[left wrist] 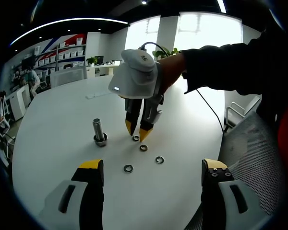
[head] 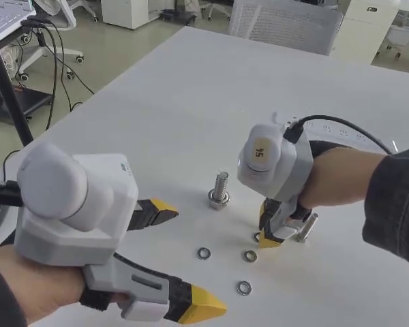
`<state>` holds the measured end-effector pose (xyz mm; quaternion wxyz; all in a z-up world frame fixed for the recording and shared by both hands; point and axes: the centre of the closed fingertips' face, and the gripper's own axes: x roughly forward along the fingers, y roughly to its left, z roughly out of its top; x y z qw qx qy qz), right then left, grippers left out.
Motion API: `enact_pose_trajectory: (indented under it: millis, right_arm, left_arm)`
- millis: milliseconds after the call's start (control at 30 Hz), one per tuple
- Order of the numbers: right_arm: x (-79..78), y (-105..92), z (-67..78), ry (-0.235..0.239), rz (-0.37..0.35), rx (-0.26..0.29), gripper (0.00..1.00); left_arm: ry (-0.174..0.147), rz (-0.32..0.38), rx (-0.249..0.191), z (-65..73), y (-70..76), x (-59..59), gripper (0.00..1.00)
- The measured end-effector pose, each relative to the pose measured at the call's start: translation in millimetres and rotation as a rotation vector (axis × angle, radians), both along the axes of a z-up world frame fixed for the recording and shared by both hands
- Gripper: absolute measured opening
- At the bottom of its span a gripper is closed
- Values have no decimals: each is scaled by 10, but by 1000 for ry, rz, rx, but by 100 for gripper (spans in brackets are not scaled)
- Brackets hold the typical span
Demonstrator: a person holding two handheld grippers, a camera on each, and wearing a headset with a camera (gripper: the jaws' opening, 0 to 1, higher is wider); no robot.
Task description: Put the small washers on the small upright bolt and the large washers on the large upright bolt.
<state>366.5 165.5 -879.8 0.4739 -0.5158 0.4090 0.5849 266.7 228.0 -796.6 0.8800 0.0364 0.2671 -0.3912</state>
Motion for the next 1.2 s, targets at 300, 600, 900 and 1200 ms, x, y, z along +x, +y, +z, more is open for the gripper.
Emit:
enact_pose_trajectory:
  millis: [300,600,900,1200]
  right_arm:
    - [-45,-5,-3,-5,-1,8,18]
    - [-54,4,-7,-11,16,5,15]
    - [-58,9,-8,-9,21,5,15]
    - [-62,10,-2,-9,24,3,15]
  left_arm:
    - [1,-5,3,-5,-14,-32,83]
    - [1,-4,1,-3,-10,-42,83]
    - [1,-4,-1,-1,-2,-42,83]
    - [1,-3,-2,6,5,-46,83]
